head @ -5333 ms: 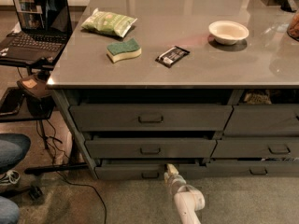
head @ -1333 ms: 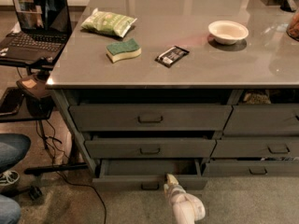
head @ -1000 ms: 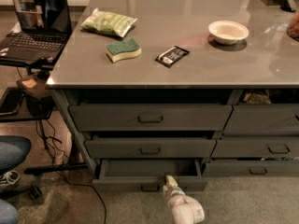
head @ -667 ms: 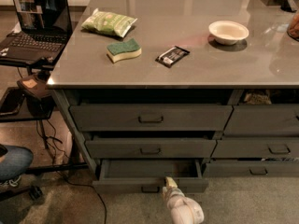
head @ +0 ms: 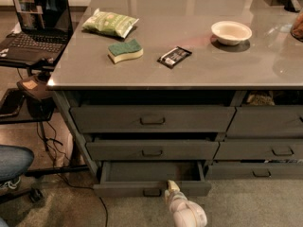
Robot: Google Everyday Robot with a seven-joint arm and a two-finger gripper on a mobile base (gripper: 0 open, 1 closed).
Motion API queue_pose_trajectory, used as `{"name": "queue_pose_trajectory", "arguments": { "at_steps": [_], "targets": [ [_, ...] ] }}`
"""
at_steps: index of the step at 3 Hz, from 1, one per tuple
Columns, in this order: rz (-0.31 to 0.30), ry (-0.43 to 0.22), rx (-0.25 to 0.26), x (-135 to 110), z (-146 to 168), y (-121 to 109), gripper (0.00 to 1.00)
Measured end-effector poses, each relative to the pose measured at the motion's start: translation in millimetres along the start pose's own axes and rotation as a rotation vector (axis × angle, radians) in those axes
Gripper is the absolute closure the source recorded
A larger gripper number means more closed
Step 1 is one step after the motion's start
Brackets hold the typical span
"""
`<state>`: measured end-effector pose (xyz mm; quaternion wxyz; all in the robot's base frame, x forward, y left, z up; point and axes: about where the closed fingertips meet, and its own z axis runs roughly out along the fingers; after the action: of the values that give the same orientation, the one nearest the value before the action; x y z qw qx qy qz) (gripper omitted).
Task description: Open bottom drawer
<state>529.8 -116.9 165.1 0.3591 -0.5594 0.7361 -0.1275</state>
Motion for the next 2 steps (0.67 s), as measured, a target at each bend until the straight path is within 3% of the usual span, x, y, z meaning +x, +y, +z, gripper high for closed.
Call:
{"name": "queue_pose_trajectory", "arguments": {
  "at_steps": [2],
  "targets": [
    [0.010,-0.004,0.004,-5.0,-2.9,5.6,1.00]
  ]
}}
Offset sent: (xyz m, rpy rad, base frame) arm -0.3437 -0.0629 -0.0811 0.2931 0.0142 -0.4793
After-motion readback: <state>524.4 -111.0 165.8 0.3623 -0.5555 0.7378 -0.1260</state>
